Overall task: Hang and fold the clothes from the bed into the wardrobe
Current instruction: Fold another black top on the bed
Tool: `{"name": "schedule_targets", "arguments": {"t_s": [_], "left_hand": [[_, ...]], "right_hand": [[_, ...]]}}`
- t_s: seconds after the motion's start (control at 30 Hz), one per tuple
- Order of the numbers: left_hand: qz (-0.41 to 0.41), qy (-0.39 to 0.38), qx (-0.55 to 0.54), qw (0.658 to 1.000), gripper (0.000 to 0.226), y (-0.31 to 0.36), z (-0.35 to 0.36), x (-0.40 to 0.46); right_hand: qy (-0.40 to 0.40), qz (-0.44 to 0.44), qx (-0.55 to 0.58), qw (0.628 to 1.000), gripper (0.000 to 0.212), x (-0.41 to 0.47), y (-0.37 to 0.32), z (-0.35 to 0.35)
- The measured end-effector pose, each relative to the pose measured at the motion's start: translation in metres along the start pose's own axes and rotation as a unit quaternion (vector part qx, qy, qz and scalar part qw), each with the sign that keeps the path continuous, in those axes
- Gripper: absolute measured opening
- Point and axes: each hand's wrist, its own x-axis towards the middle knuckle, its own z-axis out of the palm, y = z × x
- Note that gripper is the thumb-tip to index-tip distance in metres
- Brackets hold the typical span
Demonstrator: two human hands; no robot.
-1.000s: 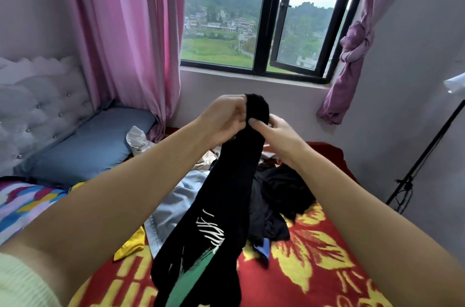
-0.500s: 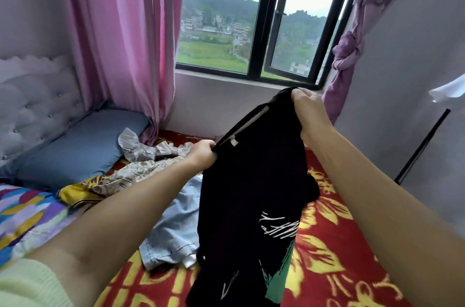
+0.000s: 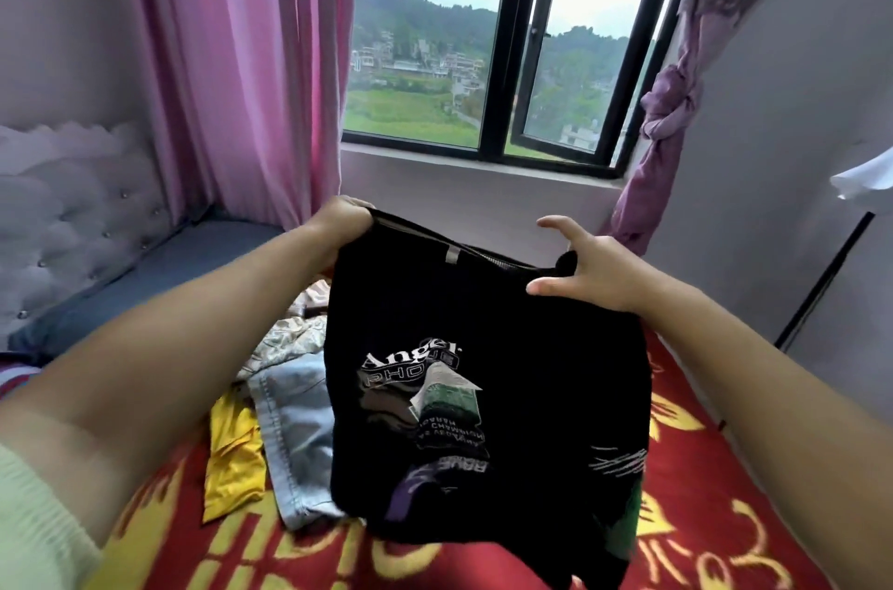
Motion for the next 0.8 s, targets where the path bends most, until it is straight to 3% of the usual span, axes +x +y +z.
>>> {"name": "schedule_targets", "arguments": {"t_s": [0.13,0.27,0.4,0.47,0.53,0.6,0.73,0.8], "left_hand": [[-0.005,-0.068,0.094,0.993,0.028,0.006,-0.032,0.005],[0.048,-0.067,0.125,0.989,0.029,0.008,-0.035,-0.003],[0.081,-0.064,0.081,0.991,0.015,0.006,-0.03,-0.01],[0.08,-0.092,0.085,0.989,0.028,0.007,-0.033,-0.011],[0.088,-0.137,0.096,0.982,0.038,0.012,-0.035,-0.009],[0.109,-0.153,0.111,0.976,0.036,0.02,-0.038,-0.009],[0.167,-0.109,0.156,0.968,0.032,0.028,-0.059,-0.011],[0.163,-0.101,0.141,0.971,0.038,0.028,-0.072,-0.013]], "right_hand": [[0.061,-0.072,0.002,0.996,0.049,-0.001,0.005,0.004],[0.044,-0.076,-0.022,0.996,0.039,-0.001,0.01,-0.001],[0.161,0.015,0.062,0.985,0.022,0.006,0.017,-0.016],[0.18,0.071,0.053,0.98,0.016,0.009,0.022,-0.023],[0.156,0.113,0.049,0.98,0.015,0.008,0.025,-0.024],[0.103,0.129,0.137,0.977,0.02,0.006,0.027,-0.024],[-0.018,0.121,0.376,0.918,0.019,-0.004,0.029,-0.028],[-0.084,0.107,0.428,0.893,0.036,-0.004,0.032,-0.035]]}}
